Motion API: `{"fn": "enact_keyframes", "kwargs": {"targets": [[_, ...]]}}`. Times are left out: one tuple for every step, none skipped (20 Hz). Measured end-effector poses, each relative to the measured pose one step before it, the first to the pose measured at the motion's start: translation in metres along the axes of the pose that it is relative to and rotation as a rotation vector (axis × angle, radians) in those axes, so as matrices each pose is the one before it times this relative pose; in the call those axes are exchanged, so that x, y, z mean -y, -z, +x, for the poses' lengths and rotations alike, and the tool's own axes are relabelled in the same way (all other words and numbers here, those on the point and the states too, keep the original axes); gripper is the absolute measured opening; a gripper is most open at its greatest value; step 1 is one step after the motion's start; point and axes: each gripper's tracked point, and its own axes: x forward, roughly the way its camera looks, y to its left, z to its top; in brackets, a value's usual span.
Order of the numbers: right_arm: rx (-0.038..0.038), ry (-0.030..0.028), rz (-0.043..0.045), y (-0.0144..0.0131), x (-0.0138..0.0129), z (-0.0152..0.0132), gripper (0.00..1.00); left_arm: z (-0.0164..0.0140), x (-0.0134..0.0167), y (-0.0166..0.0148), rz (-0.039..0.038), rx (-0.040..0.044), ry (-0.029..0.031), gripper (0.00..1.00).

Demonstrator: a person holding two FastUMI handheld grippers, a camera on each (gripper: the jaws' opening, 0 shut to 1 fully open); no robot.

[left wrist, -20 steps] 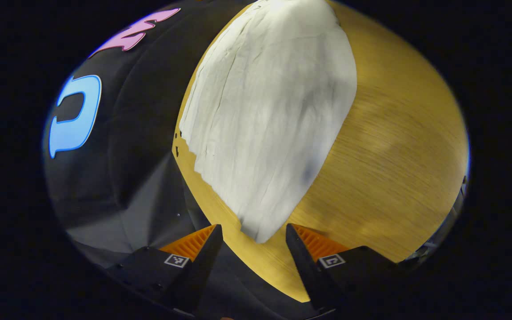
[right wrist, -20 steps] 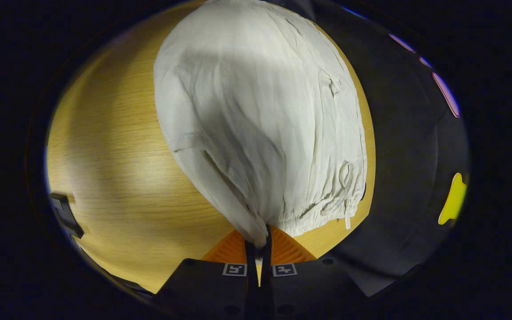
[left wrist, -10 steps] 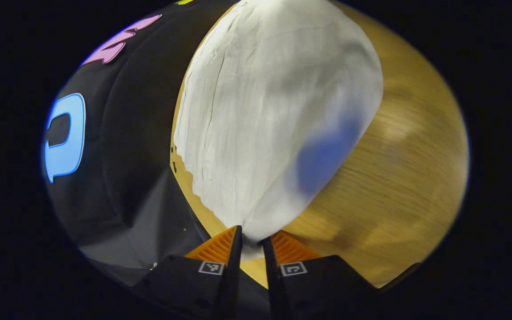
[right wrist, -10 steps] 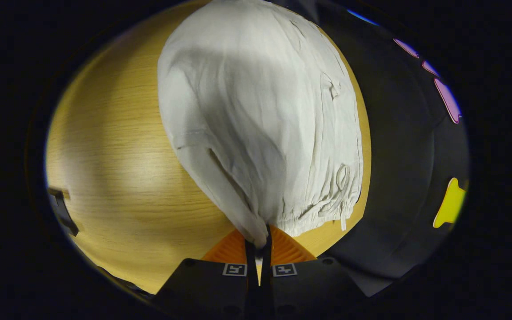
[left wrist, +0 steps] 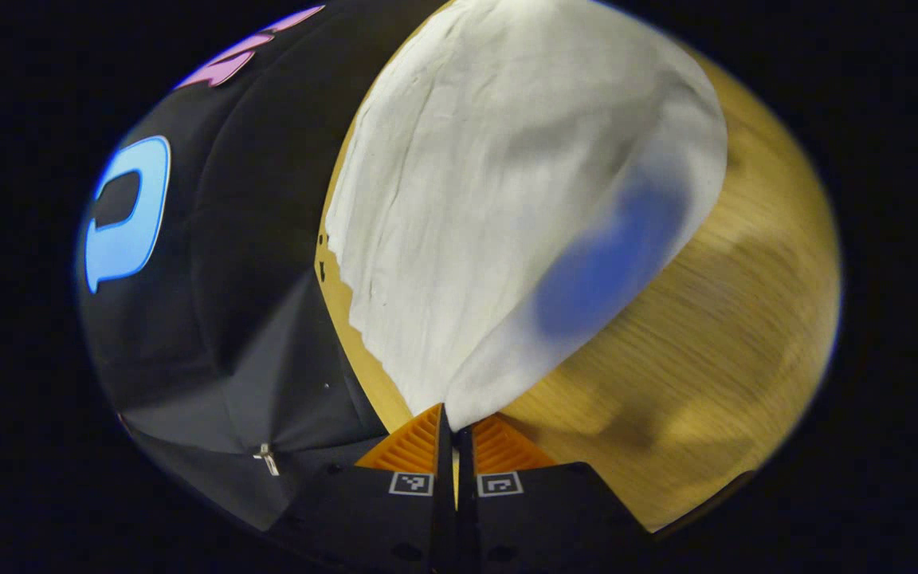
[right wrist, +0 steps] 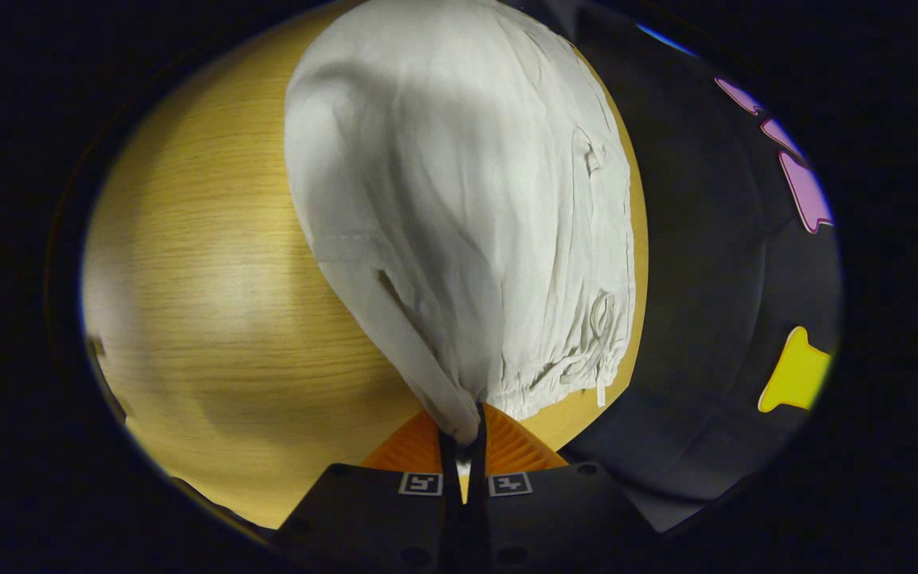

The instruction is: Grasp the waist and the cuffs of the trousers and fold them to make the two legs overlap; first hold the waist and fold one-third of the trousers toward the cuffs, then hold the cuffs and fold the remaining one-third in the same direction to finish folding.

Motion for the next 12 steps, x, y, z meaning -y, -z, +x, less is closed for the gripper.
{"fn": "enact_keyframes", "kwargs": {"targets": [[0.00298,0.02384,0.00146,-0.00089,0.00621,-0.00413,0.06,-0.00124,-0.00755,-0.00159,-0.02230,0.00279,-0.01580,0.05],[0.00047,0.02676,0.00970,0.00205,0.00538,-0.00645,0.06,-0.00289,-0.01133,-0.00240,-0.02551,0.00869,-0.01683,0.06],[0.00023,0.02955,0.01927,0.00074,0.00798,-0.00592,0.06,-0.00313,-0.00895,-0.00494,-0.01808,0.01102,-0.01238,0.06],[-0.00447,0.03552,0.02727,-0.00002,0.00976,-0.00630,0.06,-0.00479,-0.01063,-0.00393,-0.00611,0.01500,-0.02032,0.06],[-0.00443,0.03824,0.03939,0.00096,0.01198,-0.00264,0.06,-0.00525,-0.00883,-0.00562,0.00067,0.01137,-0.01984,0.05],[-0.00317,0.03834,0.04774,-0.00233,0.01288,-0.00486,0.06,-0.00356,-0.01220,-0.00500,-0.00496,0.00981,-0.01534,0.06],[-0.00026,0.03648,0.04958,-0.00511,0.01491,-0.00110,0.06,0.00076,-0.00921,-0.00391,-0.02443,0.00211,-0.00754,0.06],[-0.00273,0.03646,0.05040,-0.00482,0.01394,0.00196,0.06,0.00273,-0.00687,-0.00298,-0.03292,0.00446,0.00376,0.05],[-0.00475,0.03060,0.05304,-0.00109,0.01307,0.00587,0.06,0.00218,-0.01065,-0.00718,-0.02896,0.00626,-0.00869,0.05],[-0.00341,0.02274,0.05458,-0.00566,0.00838,0.00287,0.06,0.00337,-0.01216,-0.00931,-0.02823,0.00641,-0.01528,0.05],[-0.00293,0.02287,0.04679,-0.00636,0.01144,0.00451,0.06,0.00469,-0.01154,-0.00997,-0.02936,0.00960,-0.01740,0.06],[0.00079,0.02388,0.03668,-0.00898,0.00864,0.00423,0.06,0.00858,-0.01053,-0.01001,-0.03083,0.00972,-0.00965,0.05]]}}
